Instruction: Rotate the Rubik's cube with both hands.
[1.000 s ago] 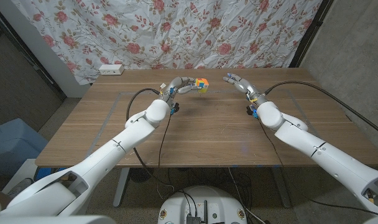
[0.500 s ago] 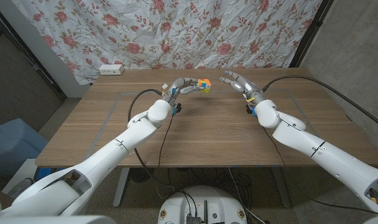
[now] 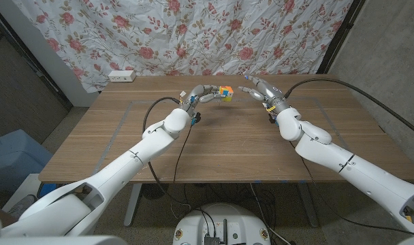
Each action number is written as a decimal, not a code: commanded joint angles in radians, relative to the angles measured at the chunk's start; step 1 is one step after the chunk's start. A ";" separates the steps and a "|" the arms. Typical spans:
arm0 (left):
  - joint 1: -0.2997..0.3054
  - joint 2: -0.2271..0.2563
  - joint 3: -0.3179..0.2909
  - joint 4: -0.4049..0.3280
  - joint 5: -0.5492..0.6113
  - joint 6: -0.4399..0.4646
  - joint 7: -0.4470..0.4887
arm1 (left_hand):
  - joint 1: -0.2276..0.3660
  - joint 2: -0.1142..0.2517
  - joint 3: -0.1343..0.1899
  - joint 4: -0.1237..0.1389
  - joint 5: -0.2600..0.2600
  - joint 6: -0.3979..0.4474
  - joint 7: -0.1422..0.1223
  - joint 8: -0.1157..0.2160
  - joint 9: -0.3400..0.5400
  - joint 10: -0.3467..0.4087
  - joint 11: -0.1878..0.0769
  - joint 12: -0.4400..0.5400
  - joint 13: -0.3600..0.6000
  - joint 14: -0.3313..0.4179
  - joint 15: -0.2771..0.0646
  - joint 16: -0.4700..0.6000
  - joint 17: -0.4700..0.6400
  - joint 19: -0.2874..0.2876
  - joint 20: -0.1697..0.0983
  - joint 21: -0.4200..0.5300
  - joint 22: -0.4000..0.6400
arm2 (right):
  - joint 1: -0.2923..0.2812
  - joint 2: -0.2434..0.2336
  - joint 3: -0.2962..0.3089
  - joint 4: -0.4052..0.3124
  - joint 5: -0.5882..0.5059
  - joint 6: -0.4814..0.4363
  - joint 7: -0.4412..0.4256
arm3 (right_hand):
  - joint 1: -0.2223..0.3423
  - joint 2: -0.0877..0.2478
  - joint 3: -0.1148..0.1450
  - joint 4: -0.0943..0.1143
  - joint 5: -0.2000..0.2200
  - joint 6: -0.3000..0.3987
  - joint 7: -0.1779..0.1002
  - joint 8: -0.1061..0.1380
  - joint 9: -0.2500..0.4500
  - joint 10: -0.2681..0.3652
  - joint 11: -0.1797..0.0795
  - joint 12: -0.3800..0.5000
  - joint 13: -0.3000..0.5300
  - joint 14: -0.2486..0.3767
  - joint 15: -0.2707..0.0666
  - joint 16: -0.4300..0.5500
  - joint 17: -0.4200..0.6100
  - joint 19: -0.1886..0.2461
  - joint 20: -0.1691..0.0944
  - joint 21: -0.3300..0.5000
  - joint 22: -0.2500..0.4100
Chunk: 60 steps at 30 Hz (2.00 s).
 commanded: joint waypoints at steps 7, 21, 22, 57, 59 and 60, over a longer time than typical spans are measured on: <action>-0.013 -0.020 0.010 0.025 -0.006 -0.011 0.001 | 0.005 0.019 -0.001 0.006 0.006 0.029 0.023 0.005 0.005 0.051 -0.042 0.001 0.007 0.010 -0.126 -0.002 0.002 0.004 0.005 0.002 0.004 | -0.001 0.000 -0.043 -0.070 -0.165 -0.108 0.037 | 0.044 -0.012 0.018 -0.006 0.003 0.014 -0.001 0.009 0.003 -0.009 -0.012 0.001 0.003 -0.004 -0.001 -0.007 0.000 -0.002 0.010 0.002 0.004; -0.009 -0.020 0.011 0.018 -0.005 -0.010 0.005 | 0.004 0.023 -0.002 0.005 0.006 0.031 0.022 0.003 0.005 0.052 -0.041 -0.001 0.008 0.011 -0.126 -0.002 0.002 0.003 0.005 0.003 0.004 | -0.015 -0.020 -0.039 -0.117 -0.211 -0.118 0.090 | 0.140 -0.033 0.058 -0.011 0.027 -0.038 -0.002 0.000 0.002 -0.062 -0.003 -0.006 0.003 -0.054 0.023 -0.025 -0.006 -0.052 0.028 -0.006 0.004; -0.009 -0.020 0.011 0.017 -0.005 -0.010 0.005 | 0.004 0.024 -0.003 0.005 0.006 0.031 0.023 0.003 0.005 0.052 -0.041 -0.001 0.008 0.011 -0.126 -0.002 0.002 0.003 0.005 0.003 0.004 | -0.017 -0.022 -0.039 -0.120 -0.215 -0.119 0.092 | 0.143 -0.033 0.059 -0.011 0.029 -0.039 -0.002 0.000 0.002 -0.062 -0.003 -0.006 0.002 -0.056 0.023 -0.025 -0.006 -0.053 0.028 -0.006 0.004; -0.014 -0.031 0.010 0.040 -0.014 -0.037 -0.001 | 0.001 0.032 -0.008 0.004 0.006 0.039 0.025 -0.001 0.006 0.060 -0.041 -0.003 0.012 0.015 -0.123 -0.003 0.002 0.004 0.005 0.004 0.005 | -0.052 -0.015 -0.047 -0.149 -0.313 -0.128 0.145 | 0.124 -0.040 0.052 0.028 0.022 0.053 0.000 0.014 -0.003 -0.087 -0.063 0.000 0.001 -0.096 -0.008 -0.022 0.001 -0.085 0.020 -0.002 0.005; -0.014 -0.032 0.010 0.040 -0.013 -0.037 0.000 | 0.001 0.033 -0.008 0.004 0.006 0.039 0.026 -0.001 0.006 0.061 -0.041 -0.003 0.012 0.015 -0.123 -0.003 0.002 0.004 0.005 0.004 0.005 | -0.053 -0.015 -0.048 -0.147 -0.317 -0.126 0.146 | 0.121 -0.039 0.051 0.029 0.021 0.056 0.000 0.014 -0.003 -0.086 -0.062 0.001 0.001 -0.096 -0.006 -0.021 0.001 -0.085 0.020 -0.001 0.005; -0.015 -0.032 0.010 0.041 -0.013 -0.037 0.000 | 0.001 0.034 -0.008 0.004 0.006 0.039 0.026 -0.001 0.006 0.061 -0.041 -0.003 0.012 0.015 -0.123 -0.003 0.002 0.004 0.005 0.004 0.005 | -0.052 -0.014 -0.049 -0.146 -0.320 -0.125 0.148 | 0.120 -0.039 0.051 0.029 0.020 0.058 0.000 0.014 -0.003 -0.086 -0.063 0.001 0.001 -0.096 -0.006 -0.020 0.002 -0.085 0.020 -0.001 0.005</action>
